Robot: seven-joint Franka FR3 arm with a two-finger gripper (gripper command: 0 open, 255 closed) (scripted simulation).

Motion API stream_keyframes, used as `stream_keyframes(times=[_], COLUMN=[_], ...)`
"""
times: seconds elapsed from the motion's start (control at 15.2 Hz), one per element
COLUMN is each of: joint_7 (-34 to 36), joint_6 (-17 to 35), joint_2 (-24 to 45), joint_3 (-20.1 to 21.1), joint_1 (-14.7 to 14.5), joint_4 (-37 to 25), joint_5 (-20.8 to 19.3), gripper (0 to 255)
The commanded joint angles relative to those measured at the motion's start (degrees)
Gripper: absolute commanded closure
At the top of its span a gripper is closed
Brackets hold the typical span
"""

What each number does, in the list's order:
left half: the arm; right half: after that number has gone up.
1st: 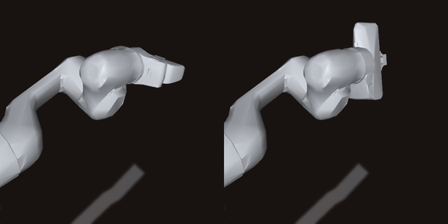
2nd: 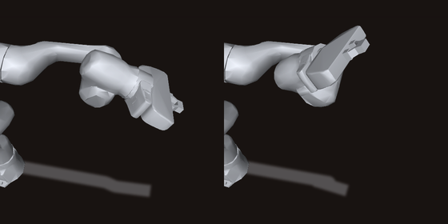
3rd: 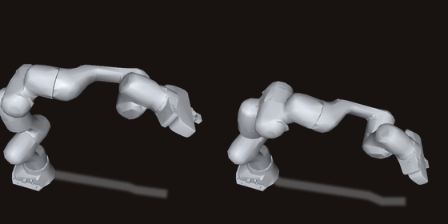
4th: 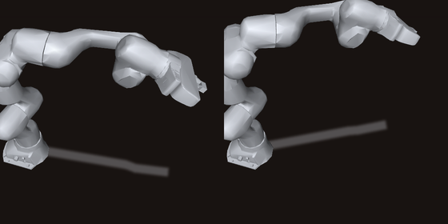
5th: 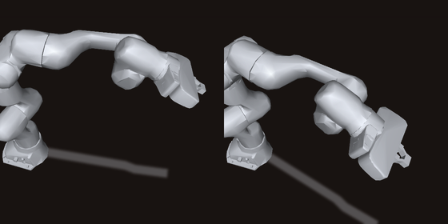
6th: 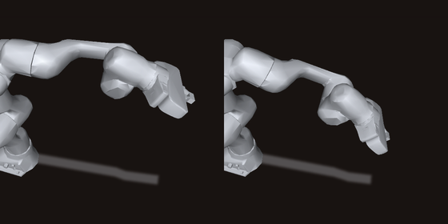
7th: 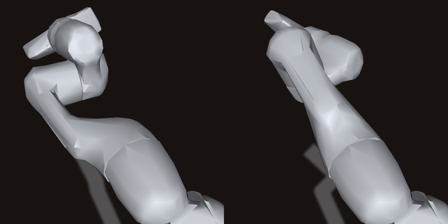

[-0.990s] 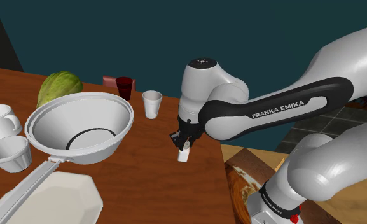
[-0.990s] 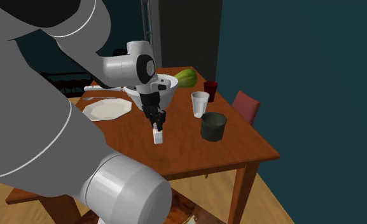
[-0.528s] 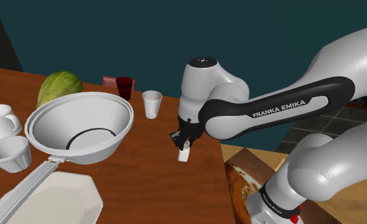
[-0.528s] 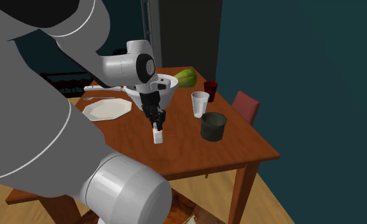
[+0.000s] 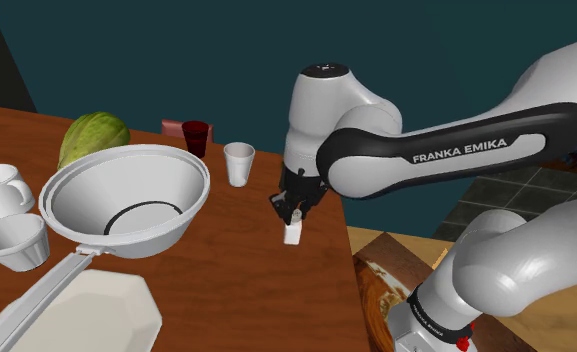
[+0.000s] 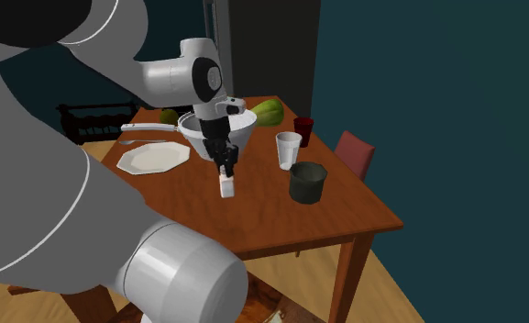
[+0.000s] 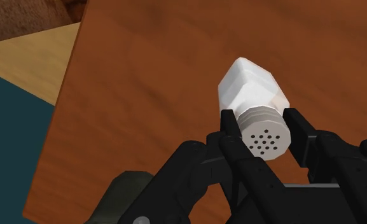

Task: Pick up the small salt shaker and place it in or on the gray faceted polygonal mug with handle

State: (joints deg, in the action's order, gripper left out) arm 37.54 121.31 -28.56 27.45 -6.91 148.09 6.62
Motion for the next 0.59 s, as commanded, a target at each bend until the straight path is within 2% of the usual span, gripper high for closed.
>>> stream_keyframes(times=[0.0,0.53], joint_7=[-0.25,-1.17], joint_6=[-1.79,-8.58], joint_2=[-0.8,-3.11], joint_3=[-0.38,-1.85], joint_1=[-0.11,-0.2], joint_4=[-0.99,-5.55], joint_5=[0.06,-0.1], gripper=[255,255])
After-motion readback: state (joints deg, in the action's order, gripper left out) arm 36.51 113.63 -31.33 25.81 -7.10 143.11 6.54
